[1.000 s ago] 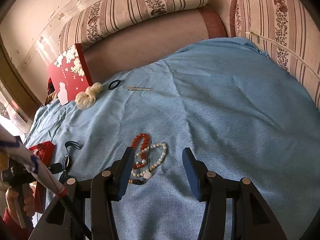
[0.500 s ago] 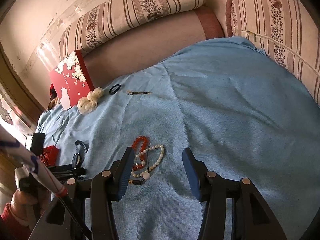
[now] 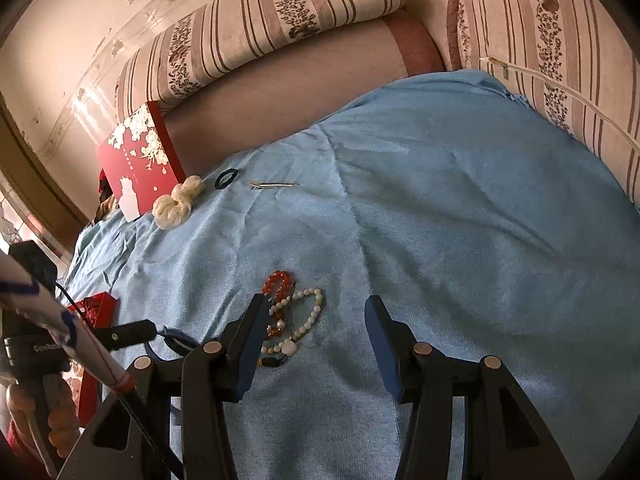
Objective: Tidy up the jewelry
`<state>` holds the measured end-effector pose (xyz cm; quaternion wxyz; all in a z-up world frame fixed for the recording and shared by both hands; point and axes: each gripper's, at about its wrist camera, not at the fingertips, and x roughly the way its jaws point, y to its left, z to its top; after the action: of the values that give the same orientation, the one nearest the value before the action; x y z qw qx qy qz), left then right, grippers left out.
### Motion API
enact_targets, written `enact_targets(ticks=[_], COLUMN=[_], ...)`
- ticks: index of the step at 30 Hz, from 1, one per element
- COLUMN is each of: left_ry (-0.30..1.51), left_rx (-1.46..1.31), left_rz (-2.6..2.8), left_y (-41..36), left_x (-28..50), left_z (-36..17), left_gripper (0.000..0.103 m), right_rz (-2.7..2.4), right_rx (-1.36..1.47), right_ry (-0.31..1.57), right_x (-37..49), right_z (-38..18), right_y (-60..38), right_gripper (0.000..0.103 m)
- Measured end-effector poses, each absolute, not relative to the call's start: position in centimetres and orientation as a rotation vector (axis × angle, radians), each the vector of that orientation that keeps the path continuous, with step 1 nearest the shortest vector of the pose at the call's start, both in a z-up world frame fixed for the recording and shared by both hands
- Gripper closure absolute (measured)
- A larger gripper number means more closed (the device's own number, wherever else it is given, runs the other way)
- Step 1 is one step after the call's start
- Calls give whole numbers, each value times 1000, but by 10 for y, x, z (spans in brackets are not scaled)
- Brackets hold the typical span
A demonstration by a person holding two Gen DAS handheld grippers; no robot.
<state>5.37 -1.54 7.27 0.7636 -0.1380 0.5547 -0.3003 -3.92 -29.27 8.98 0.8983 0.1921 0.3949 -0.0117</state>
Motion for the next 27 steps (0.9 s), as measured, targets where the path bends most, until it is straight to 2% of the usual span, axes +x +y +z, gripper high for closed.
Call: enact_targets(ticks=[6, 16, 20, 23, 27], left_ry=[1154, 1233, 1319, 1400, 1363], left_rx=[-311, -598, -858, -993, -1140], left_rz=[-579, -721, -801, -666, -467], left_y=[1, 41, 49, 64, 96], left_x=[57, 14, -3, 7, 41], left_z=[87, 102, 77, 34, -4], left_gripper=[84, 84, 84, 85, 86], right_rz=[-16, -15, -14, -17, -23], right_rx=[372, 357, 347, 341, 329], right_ry=[825, 839, 848, 854, 861], right_x=[-36, -32, -33, -33, -32], right_z=[89, 87, 85, 84, 82], right_y=[-287, -282, -278, -277, -277], right_gripper=[49, 49, 49, 49, 49])
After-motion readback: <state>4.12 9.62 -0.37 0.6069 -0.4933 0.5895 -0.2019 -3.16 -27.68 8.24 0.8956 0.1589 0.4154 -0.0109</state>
